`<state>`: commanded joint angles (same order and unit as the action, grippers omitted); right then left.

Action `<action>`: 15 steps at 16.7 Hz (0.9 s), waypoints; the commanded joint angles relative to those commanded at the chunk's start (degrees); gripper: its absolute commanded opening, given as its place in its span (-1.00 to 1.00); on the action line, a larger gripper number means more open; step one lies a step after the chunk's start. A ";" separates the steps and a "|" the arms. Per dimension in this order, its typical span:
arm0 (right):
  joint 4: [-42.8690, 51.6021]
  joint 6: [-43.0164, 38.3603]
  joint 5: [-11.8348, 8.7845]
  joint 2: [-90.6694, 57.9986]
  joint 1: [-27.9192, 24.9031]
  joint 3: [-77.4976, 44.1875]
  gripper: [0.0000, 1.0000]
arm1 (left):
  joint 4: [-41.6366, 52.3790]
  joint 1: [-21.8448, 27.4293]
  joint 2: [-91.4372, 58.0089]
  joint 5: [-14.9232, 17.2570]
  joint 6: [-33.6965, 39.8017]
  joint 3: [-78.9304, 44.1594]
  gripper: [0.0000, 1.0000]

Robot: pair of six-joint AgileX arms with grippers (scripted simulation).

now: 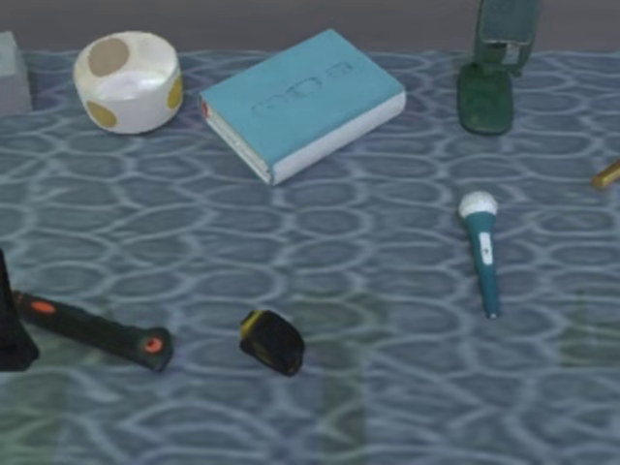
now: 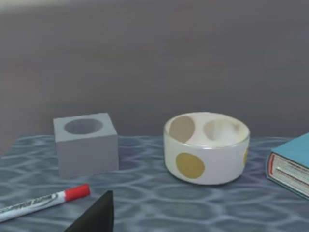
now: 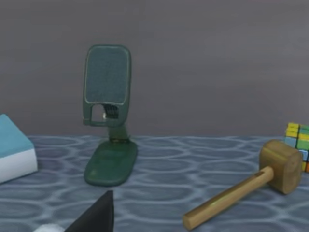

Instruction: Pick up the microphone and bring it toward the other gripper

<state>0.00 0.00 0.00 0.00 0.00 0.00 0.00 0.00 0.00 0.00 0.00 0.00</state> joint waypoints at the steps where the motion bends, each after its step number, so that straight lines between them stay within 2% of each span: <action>1: 0.00 0.00 0.00 0.00 0.00 0.00 1.00 | 0.00 0.00 0.00 0.00 0.00 0.00 1.00; 4: 1.04 -0.55 -0.01 -1.75 -0.57 -1.72 1.00 | 0.00 0.00 0.00 0.00 0.00 0.00 1.00; 8: 6.91 -3.66 0.23 -12.60 -3.38 -11.26 1.00 | 0.00 0.00 0.00 0.00 0.00 0.00 1.00; 15: 24.88 -12.19 1.36 -52.32 -11.13 -37.12 1.00 | 0.00 0.00 0.00 0.00 0.00 0.00 1.00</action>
<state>24.88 -12.19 1.36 -52.32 -11.13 -37.12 0.00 0.00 0.00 0.00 0.00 0.00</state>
